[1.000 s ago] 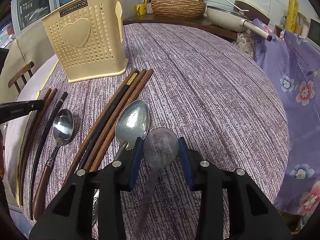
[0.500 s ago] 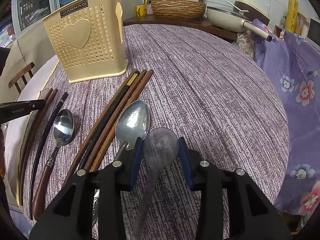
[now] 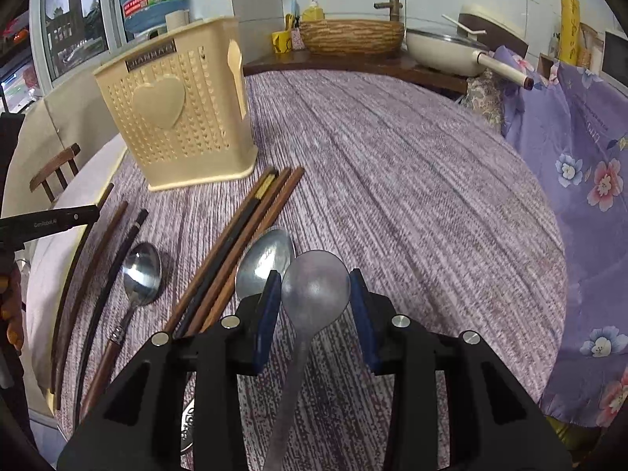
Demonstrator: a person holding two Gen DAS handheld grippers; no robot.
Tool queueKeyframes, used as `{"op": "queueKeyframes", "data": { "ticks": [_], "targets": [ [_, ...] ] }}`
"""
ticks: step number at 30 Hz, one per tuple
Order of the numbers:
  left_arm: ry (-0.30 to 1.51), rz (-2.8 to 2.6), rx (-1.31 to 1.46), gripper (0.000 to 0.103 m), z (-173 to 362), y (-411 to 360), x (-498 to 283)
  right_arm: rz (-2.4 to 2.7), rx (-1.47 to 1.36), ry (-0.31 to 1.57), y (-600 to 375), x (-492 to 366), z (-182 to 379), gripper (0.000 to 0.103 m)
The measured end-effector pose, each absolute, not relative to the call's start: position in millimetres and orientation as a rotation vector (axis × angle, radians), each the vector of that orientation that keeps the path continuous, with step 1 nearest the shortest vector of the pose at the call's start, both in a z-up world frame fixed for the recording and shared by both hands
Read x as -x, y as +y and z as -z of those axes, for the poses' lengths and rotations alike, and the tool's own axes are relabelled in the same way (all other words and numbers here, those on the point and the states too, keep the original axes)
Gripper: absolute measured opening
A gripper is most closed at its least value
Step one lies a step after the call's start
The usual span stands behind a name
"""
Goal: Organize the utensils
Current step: 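Lift the spoon with the right tool while the left tool carries the chopstick to the holder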
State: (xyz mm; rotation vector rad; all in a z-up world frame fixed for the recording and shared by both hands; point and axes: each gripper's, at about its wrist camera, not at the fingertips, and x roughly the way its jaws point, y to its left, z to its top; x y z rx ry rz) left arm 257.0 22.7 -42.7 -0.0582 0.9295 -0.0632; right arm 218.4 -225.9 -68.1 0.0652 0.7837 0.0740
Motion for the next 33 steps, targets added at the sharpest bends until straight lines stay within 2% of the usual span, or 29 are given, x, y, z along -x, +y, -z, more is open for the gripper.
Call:
{"op": "queueKeyframes", "data": {
  "ticks": [11,18,33],
  "targets": [
    [0.725,0.102,0.114,0.008,-24,29,-233,-0.132,-0.081,0.589,-230,-198,3,0.036],
    [0.633,0.119,0.115,0.008,-54,29,-218,-0.154,-0.084,0.543,-234,-187,-21,0.036],
    [0.573,0.118,0.116,0.008,-69,31,-204,-0.182,-0.065,0.524,-232,-183,-31,0.036]
  ]
}}
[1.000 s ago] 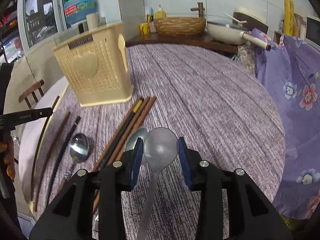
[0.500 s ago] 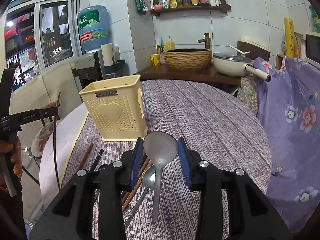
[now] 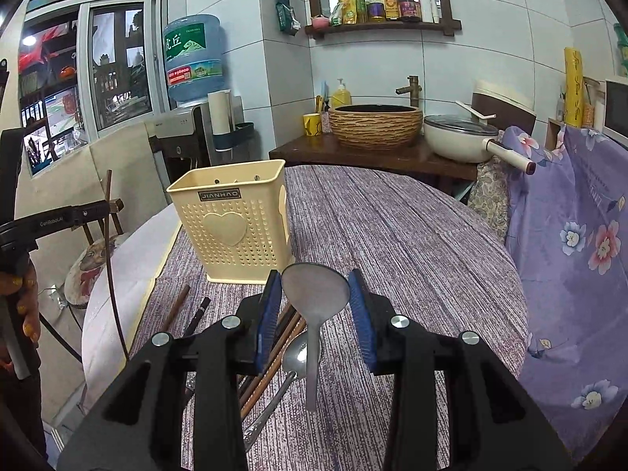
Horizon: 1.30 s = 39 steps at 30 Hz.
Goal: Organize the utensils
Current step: 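Lift the spoon with the right tool while the left tool carries the chopstick to the holder, then lower the spoon into the holder and open the right tool while the left releases the chopstick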
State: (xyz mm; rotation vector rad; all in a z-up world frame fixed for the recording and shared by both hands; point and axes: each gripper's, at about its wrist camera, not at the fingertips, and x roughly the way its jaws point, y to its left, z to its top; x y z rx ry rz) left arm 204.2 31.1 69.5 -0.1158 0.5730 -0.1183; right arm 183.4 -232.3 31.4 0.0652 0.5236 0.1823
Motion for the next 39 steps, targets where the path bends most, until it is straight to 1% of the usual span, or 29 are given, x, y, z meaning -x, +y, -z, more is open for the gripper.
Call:
{"op": "queueKeyframes", "data": {
  "ticks": [9,15,21,30,32,35,39],
  "targets": [
    [0.513,0.115,0.105,0.008,-93,38,-201,-0.262,-0.088,0.499,-229,-195,-55,0.036],
    [0.466,0.121,0.095,0.008,-118,41,-210,-0.307,-0.085,0.444,-220,-212,-80,0.036],
    [0.411,0.128,0.07,0.008,-161,40,-222,-0.365,-0.081,0.407,-205,-235,-112,0.036],
    [0.315,0.164,0.074,0.008,-233,22,-241,-0.386,-0.107,0.314,-184,-285,-187,0.036],
    [0.299,0.172,0.081,0.008,-238,16,-245,-0.372,-0.099,0.296,-179,-294,-195,0.036],
    [0.291,0.17,0.089,0.008,-233,7,-255,-0.344,-0.08,0.285,-171,-308,-192,0.036],
    [0.315,0.162,0.096,0.008,-201,-2,-270,-0.327,-0.08,0.324,-167,-325,-162,0.036]
  ]
}}
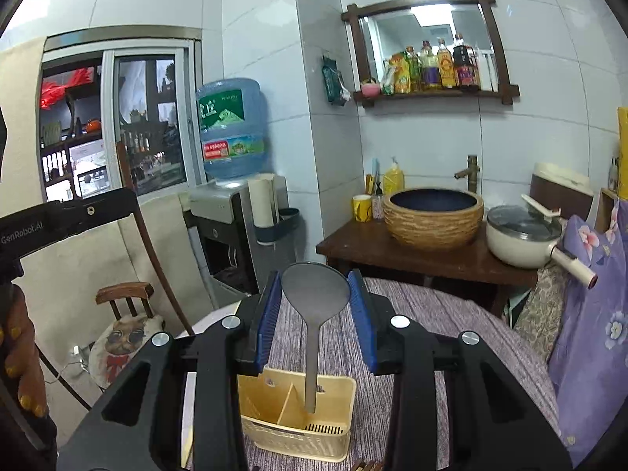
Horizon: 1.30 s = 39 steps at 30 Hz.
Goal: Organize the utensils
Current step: 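Lower the spoon into the holder and open the right tool while the left releases the chopstick, then withdraw both tools from the holder back toward the utensils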
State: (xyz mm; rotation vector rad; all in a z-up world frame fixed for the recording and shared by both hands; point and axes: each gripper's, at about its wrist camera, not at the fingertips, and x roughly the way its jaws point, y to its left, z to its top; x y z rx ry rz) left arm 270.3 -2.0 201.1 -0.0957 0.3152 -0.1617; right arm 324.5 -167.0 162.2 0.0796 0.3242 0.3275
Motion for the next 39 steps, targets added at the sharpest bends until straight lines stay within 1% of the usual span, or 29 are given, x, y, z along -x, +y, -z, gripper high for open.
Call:
{"op": "queueKeyframes", "data": {
  "ticks": [6,12,17,26,27,28,29,30,31,32,33,34,35,36,37,38,39],
  "targets": [
    [0.403,0.146,0.115,0.008,-147,-7,-291,-0.329,-0.068,0.386,-160,-337,-113,0.036],
    [0.473,0.142,0.119,0.008,-113,-8,-299,-0.317,-0.035,0.432,-152,-341,-80,0.036],
    [0.515,0.14,0.119,0.008,-98,-10,-306,-0.311,-0.027,0.456,-151,-342,-63,0.036],
    [0.546,0.13,0.134,0.008,-86,-8,-311,-0.289,-0.032,0.463,-157,-345,-52,0.036],
    [0.541,0.131,0.138,0.008,-87,-7,-310,-0.292,-0.044,0.464,-159,-346,-51,0.037],
    [0.536,0.134,0.144,0.008,-88,-6,-308,-0.293,-0.051,0.462,-160,-346,-50,0.043],
    [0.535,0.135,0.147,0.01,-89,-5,-307,-0.292,-0.055,0.459,-161,-345,-50,0.047],
    [0.532,0.138,0.15,0.019,-89,-5,-305,-0.288,-0.062,0.451,-163,-343,-51,0.057],
    [0.524,0.143,0.154,0.026,-91,-4,-301,-0.284,-0.068,0.44,-165,-341,-52,0.061],
    [0.513,0.146,0.155,0.043,-92,-4,-297,-0.286,-0.069,0.431,-167,-338,-53,0.061],
    [0.493,0.148,0.156,0.054,-94,-2,-290,-0.287,-0.065,0.422,-168,-334,-55,0.061],
    [0.477,0.147,0.155,0.058,-95,-1,-284,-0.286,-0.059,0.413,-169,-329,-57,0.061],
    [0.463,0.144,0.15,0.065,-96,0,-278,-0.283,-0.057,0.406,-170,-323,-58,0.061],
    [0.454,0.143,0.144,0.073,-96,1,-273,-0.279,-0.056,0.399,-171,-318,-60,0.064],
    [0.445,0.14,0.139,0.078,-95,3,-265,-0.269,-0.056,0.394,-173,-311,-61,0.067],
    [0.441,0.138,0.136,0.086,-94,4,-260,-0.257,-0.053,0.394,-174,-304,-61,0.071],
    [0.438,0.134,0.131,0.09,-92,6,-253,-0.25,-0.051,0.396,-176,-298,-61,0.072]
  ]
}}
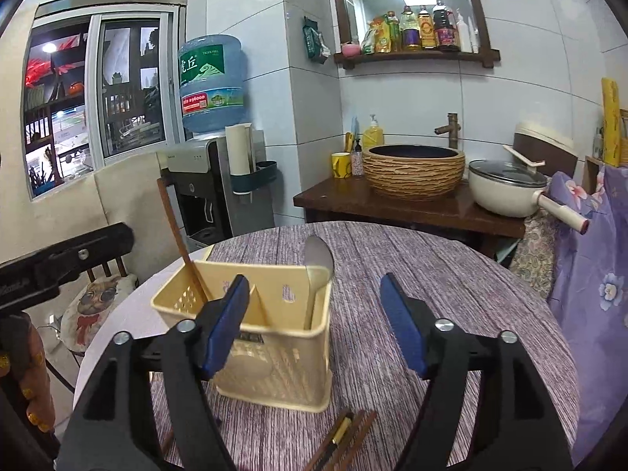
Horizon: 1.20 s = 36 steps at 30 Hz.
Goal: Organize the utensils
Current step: 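Withdraw both tools from the holder back toward the utensils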
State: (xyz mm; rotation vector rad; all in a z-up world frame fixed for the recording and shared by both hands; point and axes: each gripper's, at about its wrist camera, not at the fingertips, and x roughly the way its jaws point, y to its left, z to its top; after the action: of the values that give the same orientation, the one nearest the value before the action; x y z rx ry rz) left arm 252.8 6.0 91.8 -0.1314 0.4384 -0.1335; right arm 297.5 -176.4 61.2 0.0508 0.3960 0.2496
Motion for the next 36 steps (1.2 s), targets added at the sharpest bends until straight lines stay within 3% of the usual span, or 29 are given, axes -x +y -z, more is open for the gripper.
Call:
{"op": "queueKeyframes", "data": {
  "ticks": [3,21,32,36],
  "targets": [
    [0.453,0.129,0.126,0.098,-83,12,-238,-0.227,-0.041,0.418,-183,-278,-56,0.073],
    [0.771,-0.06,0.053,0.098,35,49,-201,-0.034,-0.152,0.733,-237,-221,60,0.074],
    [0.777,-0.065,0.046,0.098,41,43,-194,-0.074,-0.137,0.814,-204,-222,78,0.071],
    [0.775,-0.065,0.039,0.098,41,40,-194,-0.074,-0.136,0.84,-195,-228,84,0.06]
  ]
}}
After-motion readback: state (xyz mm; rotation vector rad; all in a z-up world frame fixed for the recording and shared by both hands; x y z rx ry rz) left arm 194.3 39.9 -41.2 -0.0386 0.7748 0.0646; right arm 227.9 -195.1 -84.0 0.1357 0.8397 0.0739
